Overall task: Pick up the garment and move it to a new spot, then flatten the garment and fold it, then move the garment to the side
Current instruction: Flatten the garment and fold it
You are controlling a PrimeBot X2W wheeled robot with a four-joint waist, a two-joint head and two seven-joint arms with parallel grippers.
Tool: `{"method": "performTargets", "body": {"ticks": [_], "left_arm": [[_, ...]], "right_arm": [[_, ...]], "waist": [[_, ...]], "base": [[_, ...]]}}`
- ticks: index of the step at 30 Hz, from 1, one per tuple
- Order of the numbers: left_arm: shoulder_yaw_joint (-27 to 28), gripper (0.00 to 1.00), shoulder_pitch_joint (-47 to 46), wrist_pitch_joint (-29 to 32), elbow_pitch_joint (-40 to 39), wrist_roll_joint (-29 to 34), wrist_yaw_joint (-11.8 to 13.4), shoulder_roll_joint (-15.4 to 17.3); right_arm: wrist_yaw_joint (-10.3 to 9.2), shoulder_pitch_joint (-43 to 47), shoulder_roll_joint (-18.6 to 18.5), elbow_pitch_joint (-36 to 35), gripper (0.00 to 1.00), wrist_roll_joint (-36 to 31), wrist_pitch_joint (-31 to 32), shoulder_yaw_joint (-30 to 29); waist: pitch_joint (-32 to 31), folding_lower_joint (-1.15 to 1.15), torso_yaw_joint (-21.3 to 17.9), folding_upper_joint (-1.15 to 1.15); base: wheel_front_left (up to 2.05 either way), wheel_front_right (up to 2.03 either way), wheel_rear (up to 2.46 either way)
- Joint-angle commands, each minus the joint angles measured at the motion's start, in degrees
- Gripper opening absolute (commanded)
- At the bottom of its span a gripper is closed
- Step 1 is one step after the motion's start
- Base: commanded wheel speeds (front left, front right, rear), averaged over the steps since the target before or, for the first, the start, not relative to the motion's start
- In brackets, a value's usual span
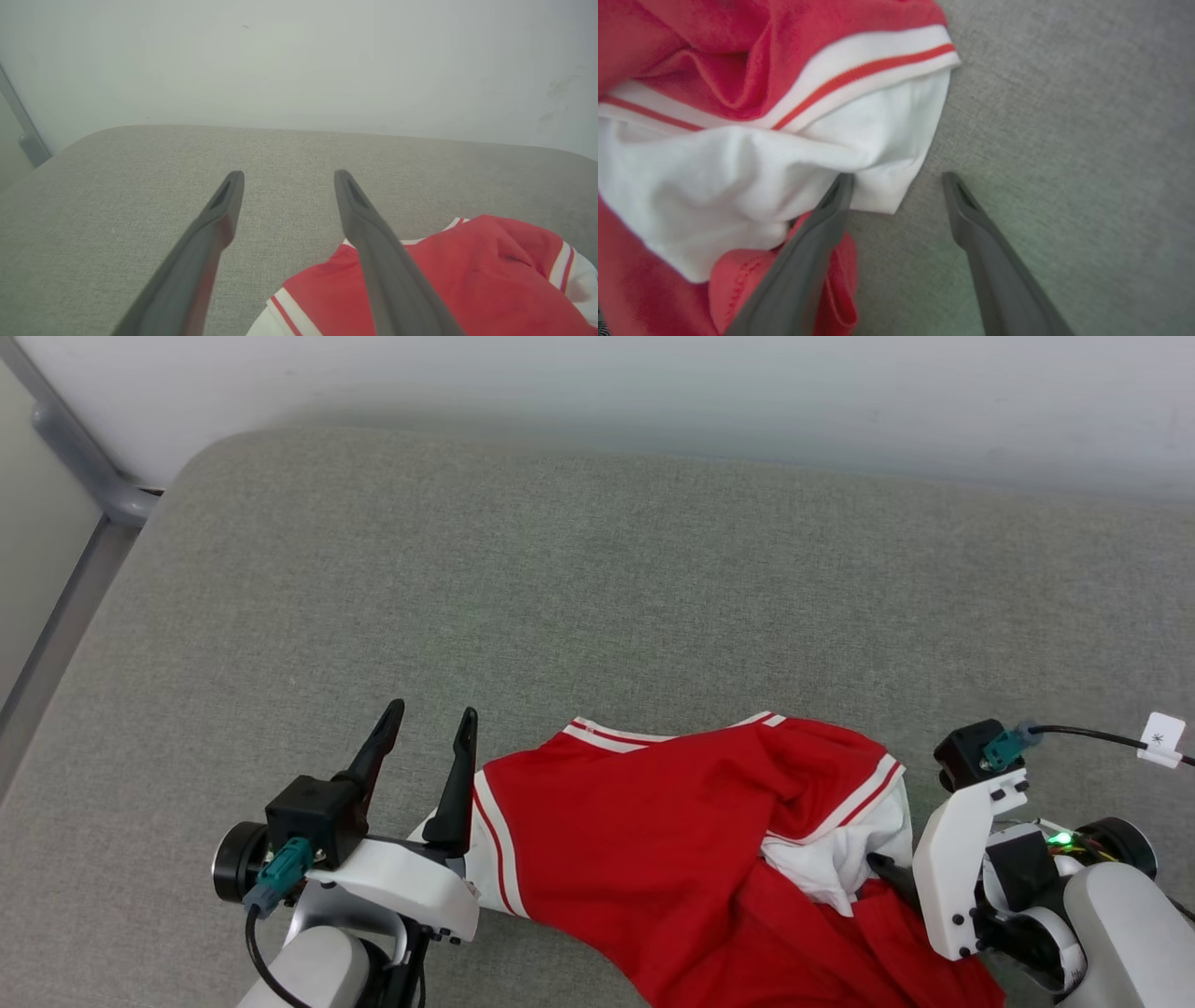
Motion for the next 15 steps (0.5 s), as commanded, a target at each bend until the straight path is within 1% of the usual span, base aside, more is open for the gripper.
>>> {"method": "performTargets", "body": {"ticks": [1,4,5,6,7,11,15], "left_arm": [[0.30,1.00,-0.73,-0.30,0.37,0.26,-0.44,-0.26],[0.71,1.00,-0.67,-0.38,1.05,0.63,-0.89,-0.86],[0.82,1.00,-0.57,-0.40,1.18,0.70,-0.96,-0.99],[0.90,1.00,-0.49,-0.43,1.28,0.71,-0.95,-1.15],[1.07,1.00,-0.45,-0.45,1.44,0.83,-1.08,-1.24],[1.93,1.00,0.12,-0.48,1.76,1.29,-1.28,-1.55],[2.70,1.00,0.93,-0.49,2.05,1.68,-1.47,-1.70]], "right_arm": [[-0.01,0.43,0.27,2.20,1.00,1.46,1.87,1.36],[0.00,2.03,0.43,5.58,1.00,3.20,6.59,3.50],[0.07,2.30,0.49,6.14,0.78,3.67,7.70,4.20],[0.07,2.51,0.69,6.47,0.31,4.46,8.47,4.52],[0.08,2.36,0.71,6.28,0.00,4.75,8.63,4.77],[0.01,-0.63,-0.10,3.54,0.00,4.19,5.44,2.97],[-0.06,-3.70,-1.15,0.10,0.00,2.72,1.85,-1.63]], "waist": [[0.74,-0.01,0.79,0.00],[1.01,-0.01,1.19,0.00],[1.07,-0.01,1.28,0.00],[1.13,-0.01,1.36,0.00],[1.16,-0.01,1.43,0.00],[0.70,-0.01,1.19,0.00],[-0.44,-0.01,0.47,0.00]], "base": [[0.00,0.00,0.00],[0.00,0.00,0.00],[0.00,0.00,0.00],[0.00,0.00,0.00],[0.00,0.00,0.00],[0.00,0.00,0.00],[0.00,0.00,0.00]]}}
